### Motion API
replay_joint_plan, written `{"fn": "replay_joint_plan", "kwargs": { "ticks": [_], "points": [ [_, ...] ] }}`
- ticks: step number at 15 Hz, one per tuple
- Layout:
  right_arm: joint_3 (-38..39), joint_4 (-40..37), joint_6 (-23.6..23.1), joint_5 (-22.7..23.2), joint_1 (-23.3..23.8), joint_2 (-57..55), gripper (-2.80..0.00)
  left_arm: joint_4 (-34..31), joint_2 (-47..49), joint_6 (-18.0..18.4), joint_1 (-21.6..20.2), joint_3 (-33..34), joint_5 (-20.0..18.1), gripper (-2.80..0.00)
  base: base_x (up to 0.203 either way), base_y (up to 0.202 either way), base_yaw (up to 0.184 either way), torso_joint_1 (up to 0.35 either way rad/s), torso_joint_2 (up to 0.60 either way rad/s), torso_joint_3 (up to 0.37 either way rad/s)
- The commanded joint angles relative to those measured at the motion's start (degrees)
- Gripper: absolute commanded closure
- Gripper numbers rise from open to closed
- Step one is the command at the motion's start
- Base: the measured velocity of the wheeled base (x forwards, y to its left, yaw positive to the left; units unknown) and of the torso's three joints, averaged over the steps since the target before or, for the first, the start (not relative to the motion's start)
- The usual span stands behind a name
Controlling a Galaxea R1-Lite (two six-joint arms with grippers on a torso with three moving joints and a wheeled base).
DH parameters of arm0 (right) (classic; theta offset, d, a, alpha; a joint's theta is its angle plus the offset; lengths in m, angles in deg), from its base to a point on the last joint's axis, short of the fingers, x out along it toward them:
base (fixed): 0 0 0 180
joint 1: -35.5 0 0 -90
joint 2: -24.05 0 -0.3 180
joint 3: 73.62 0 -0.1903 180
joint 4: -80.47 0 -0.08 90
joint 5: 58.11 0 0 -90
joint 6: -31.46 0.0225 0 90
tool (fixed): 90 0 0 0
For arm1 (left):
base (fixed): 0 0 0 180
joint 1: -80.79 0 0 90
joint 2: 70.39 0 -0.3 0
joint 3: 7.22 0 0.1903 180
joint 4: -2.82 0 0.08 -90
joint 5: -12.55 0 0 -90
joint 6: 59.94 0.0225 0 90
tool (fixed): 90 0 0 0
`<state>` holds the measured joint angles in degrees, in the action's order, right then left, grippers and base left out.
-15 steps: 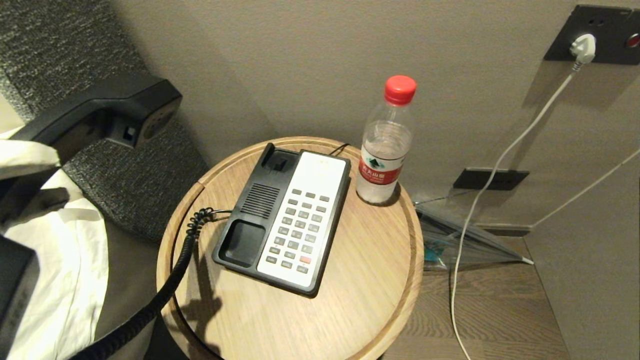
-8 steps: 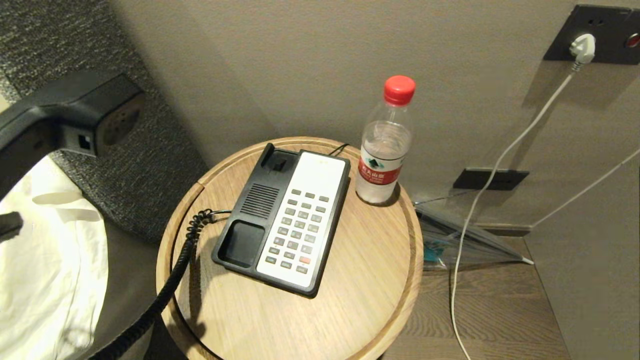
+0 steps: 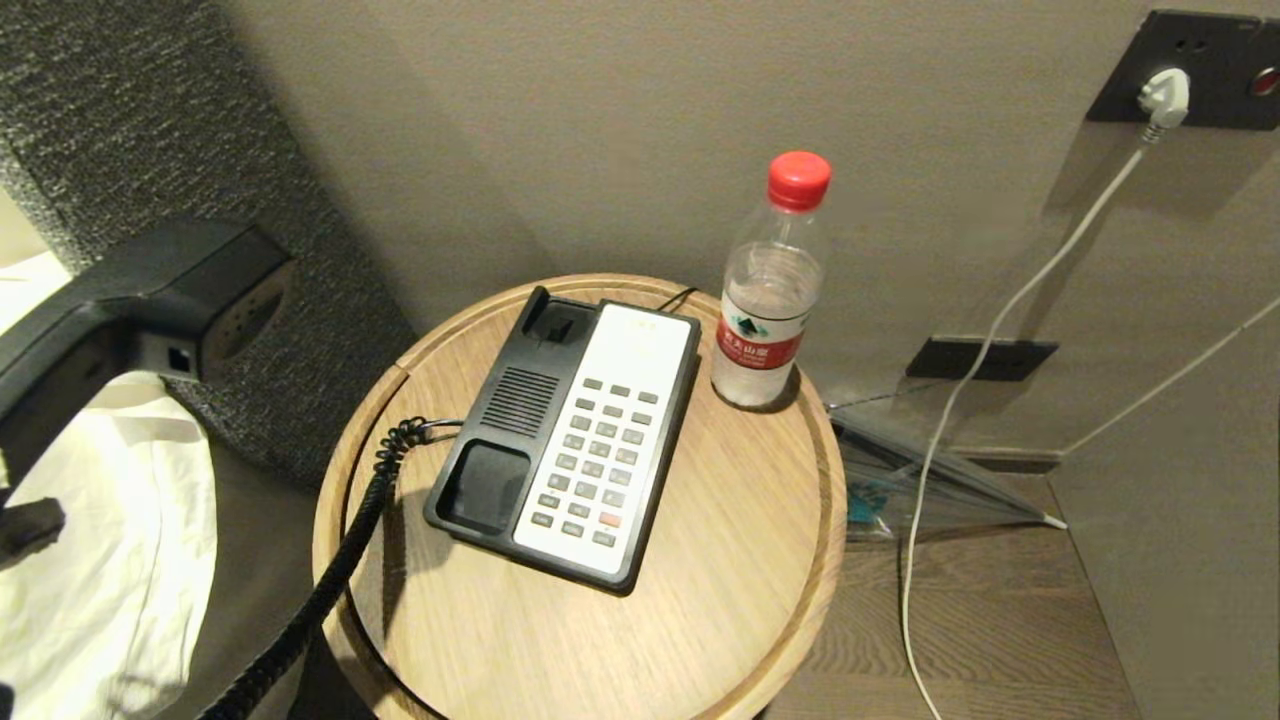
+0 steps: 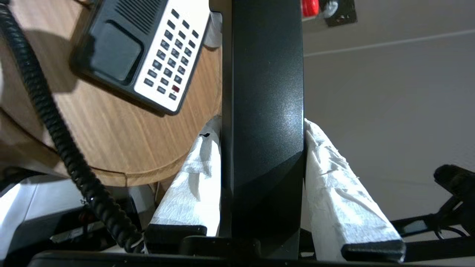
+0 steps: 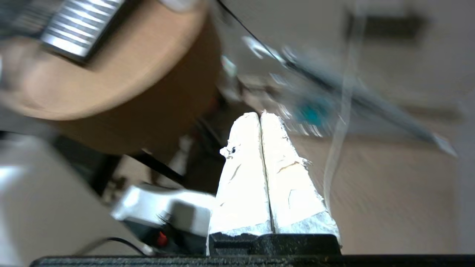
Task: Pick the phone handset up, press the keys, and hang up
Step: Dial the number
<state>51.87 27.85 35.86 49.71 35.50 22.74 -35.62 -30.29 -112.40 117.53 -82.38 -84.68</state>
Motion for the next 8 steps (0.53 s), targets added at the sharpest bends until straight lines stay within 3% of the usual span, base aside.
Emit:
{"fn": "replay_joint_plan", "kwargs": {
  "ticks": [1, 6, 8],
  "points": [
    [-3.6, 2.5, 2.2, 0.6, 0.1, -4.9, 0.0, -0.1, -0.7, -0.2, -0.2, 0.1, -0.4, 0.0, 0.0, 0.0, 0.0, 0.0, 0.0, 0.0],
    [-18.7, 7.1, 5.4, 5.4, -0.2, -39.0, 0.0, 0.0, -0.1, -0.1, -0.2, -0.1, -0.2, 0.0, 0.0, 0.0, 0.0, 0.0, 0.0, 0.0],
    [-25.6, 7.7, 6.6, 6.8, -4.0, -52.2, 0.0, 0.0, 0.0, 0.0, -0.2, 0.3, -0.3, 0.0, 0.0, 0.0, 0.0, 0.0, 0.0, 0.0]
  ]
}}
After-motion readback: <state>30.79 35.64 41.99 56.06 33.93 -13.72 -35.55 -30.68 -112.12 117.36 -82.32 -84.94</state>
